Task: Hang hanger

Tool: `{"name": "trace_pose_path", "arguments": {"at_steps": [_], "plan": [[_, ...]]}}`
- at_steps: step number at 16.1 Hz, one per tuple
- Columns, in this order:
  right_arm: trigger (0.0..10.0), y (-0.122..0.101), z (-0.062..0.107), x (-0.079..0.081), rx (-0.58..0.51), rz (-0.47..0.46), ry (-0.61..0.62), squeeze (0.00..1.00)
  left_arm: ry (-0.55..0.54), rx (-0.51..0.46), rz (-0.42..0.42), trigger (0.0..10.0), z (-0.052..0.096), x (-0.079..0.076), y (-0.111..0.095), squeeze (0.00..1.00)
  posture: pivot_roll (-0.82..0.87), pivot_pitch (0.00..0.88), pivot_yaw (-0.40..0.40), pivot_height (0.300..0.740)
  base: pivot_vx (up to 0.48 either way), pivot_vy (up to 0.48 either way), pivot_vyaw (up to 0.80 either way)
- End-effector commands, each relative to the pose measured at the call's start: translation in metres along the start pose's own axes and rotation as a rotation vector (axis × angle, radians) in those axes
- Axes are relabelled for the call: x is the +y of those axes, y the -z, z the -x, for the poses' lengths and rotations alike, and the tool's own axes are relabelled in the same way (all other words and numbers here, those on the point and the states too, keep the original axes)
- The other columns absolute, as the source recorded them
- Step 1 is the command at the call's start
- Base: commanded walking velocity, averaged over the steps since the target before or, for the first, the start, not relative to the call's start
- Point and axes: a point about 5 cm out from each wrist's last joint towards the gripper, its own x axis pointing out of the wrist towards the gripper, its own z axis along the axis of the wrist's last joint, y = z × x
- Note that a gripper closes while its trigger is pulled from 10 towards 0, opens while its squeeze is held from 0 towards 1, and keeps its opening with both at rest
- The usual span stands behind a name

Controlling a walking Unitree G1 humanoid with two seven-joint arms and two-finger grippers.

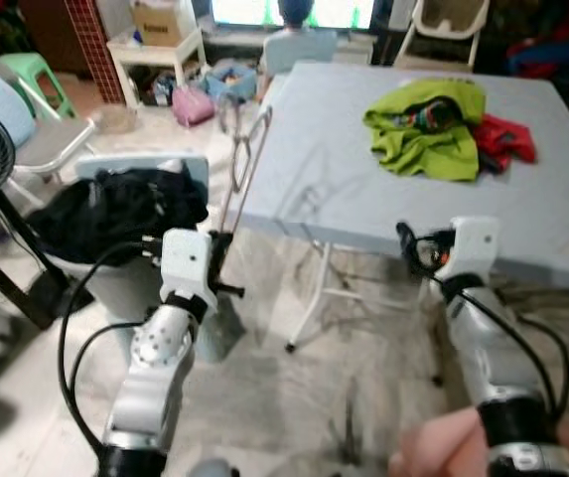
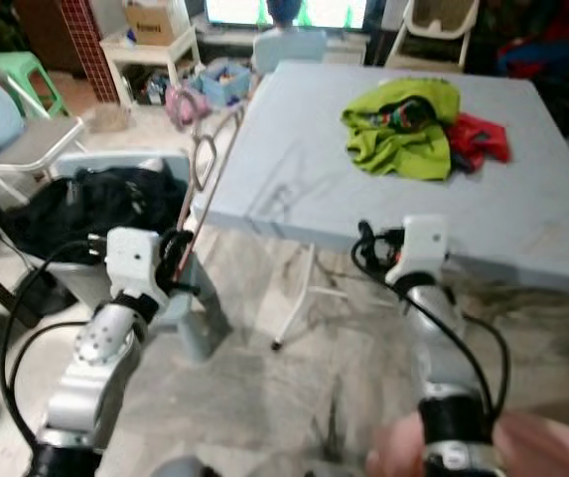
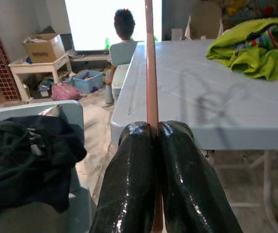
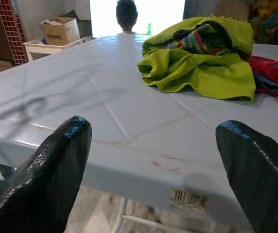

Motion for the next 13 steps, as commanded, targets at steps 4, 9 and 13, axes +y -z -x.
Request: {"name": "trace_pose_path", "arguments": {"at_steps": [4,9,13], "plan": [[10.0,-0.0038,-0.0034,0.0025,-0.003,-0.008,-0.005,0.0,0.015,-0.006,0.002,10.0,-0.0014,-0.0001,-0.0048,0.0,0.01,0.001,0.038,0.74,0.0,0.48,0.0],[10.0,-0.0025,-0.0026,0.0019,0.003,-0.012,-0.001,0.0,0.027,-0.002,0.006,10.0,-0.0008,-0.0007,-0.0044,0.0,0.01,0.005,0.039,0.74,0.0,0.48,0.0],[10.0,-0.0022,-0.0023,0.004,0.003,-0.016,-0.001,0.0,0.037,0.0,0.001,10.0,-0.0004,-0.0008,-0.0043,0.0,0.01,0.005,0.039,0.74,0.0,0.48,0.0]]}}
